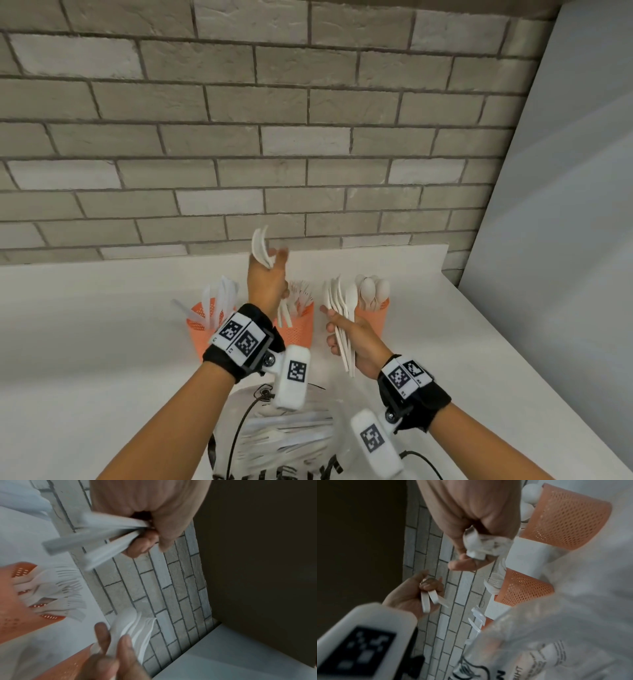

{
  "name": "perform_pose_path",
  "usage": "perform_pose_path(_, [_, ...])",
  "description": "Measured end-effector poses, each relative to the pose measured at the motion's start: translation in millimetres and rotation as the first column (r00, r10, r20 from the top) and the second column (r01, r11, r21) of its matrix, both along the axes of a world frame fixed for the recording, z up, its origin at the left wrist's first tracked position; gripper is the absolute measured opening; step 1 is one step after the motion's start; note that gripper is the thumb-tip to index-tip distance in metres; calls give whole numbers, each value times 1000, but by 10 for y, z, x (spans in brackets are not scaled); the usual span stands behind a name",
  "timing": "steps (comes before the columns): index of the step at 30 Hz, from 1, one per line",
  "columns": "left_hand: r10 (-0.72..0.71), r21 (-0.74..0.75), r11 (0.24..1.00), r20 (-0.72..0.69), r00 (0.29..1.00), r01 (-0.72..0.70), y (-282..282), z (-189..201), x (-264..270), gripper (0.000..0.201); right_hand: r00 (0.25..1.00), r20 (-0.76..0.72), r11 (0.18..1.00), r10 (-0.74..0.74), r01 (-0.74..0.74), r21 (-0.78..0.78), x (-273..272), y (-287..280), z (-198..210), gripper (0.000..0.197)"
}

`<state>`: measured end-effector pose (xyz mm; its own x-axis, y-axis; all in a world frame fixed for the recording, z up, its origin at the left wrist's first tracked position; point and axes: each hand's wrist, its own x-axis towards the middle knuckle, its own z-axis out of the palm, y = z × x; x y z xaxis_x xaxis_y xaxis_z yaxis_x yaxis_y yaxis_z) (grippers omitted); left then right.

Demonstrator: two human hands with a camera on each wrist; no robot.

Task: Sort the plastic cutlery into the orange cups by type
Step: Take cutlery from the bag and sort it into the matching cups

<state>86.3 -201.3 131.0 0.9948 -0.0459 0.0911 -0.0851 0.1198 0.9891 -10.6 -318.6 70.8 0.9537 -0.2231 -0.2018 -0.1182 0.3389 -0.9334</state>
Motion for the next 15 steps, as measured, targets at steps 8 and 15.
perform_pose_path(8, [-162, 297, 945, 63, 985, 137, -126, -278, -326, 20, 998, 58, 982, -10, 20, -186, 59, 62, 7, 28])
perform_pose_path(15, [-126, 374, 925, 146, 981, 64, -235, -290, -427, 31, 989, 131, 925, -61, 105, -365, 62, 112, -43, 13])
